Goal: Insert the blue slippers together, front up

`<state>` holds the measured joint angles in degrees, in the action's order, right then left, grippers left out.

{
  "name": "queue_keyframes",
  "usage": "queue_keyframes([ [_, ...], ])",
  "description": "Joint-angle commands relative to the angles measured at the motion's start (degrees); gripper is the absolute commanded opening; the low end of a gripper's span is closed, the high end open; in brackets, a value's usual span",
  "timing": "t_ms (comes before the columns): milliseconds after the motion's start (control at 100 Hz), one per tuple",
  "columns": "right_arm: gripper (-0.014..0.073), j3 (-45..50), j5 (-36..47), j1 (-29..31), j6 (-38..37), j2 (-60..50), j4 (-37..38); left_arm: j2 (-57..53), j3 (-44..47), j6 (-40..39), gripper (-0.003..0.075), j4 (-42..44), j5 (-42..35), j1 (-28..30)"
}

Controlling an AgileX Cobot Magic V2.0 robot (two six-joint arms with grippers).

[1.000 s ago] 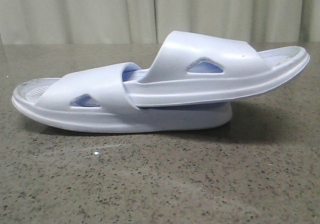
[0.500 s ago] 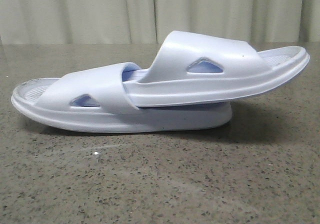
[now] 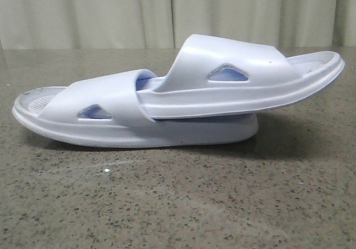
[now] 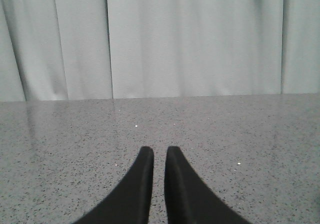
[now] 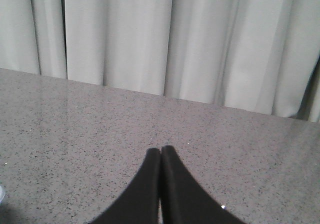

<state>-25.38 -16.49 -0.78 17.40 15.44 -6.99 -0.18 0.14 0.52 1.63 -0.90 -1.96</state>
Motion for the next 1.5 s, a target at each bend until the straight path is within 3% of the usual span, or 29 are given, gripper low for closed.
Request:
queue_keyframes([
  [0,-0.0107,-1.52,4.50,0.22,0.56,0.32,-0.10,-1.79,0.44,-0.52,0.0015,0.03,-4.76,0.15],
  [240,-0.0107,-0.99,5.10,0.22,0.56,0.09,0.06,-1.79,0.44,-0.52,0.0016,0.03,-4.76,0.15],
  [480,-0.0107,6.75,8.42,-0.82,0.56,-3.80,10.98,-1.79,0.44,-0.52,0.0016,0.03,-4.76,0.15],
  [740,-0.0107,15.46,8.38,-0.82,0.46,-10.10,6.99,-1.79,0.44,-0.52,0.0016,0.03,-4.76,0.15],
  [1040,-0.0107,23.48,13.18,-0.82,-17.40,-16.63,9.70,-1.79,0.44,-0.52,0.0016,0.03,-4.76,0.15],
  [1170,-0.0107,27.24,17.52,-0.82,-19.11,-17.23,9.83,-1.79,0.44,-0.52,0.0016,0.03,-4.76,0.15],
  [1490,-0.0107,27.12,16.16,-0.82,-19.66,-17.23,10.31,-1.79,0.44,-0.52,0.0015,0.03,-4.76,0.15],
])
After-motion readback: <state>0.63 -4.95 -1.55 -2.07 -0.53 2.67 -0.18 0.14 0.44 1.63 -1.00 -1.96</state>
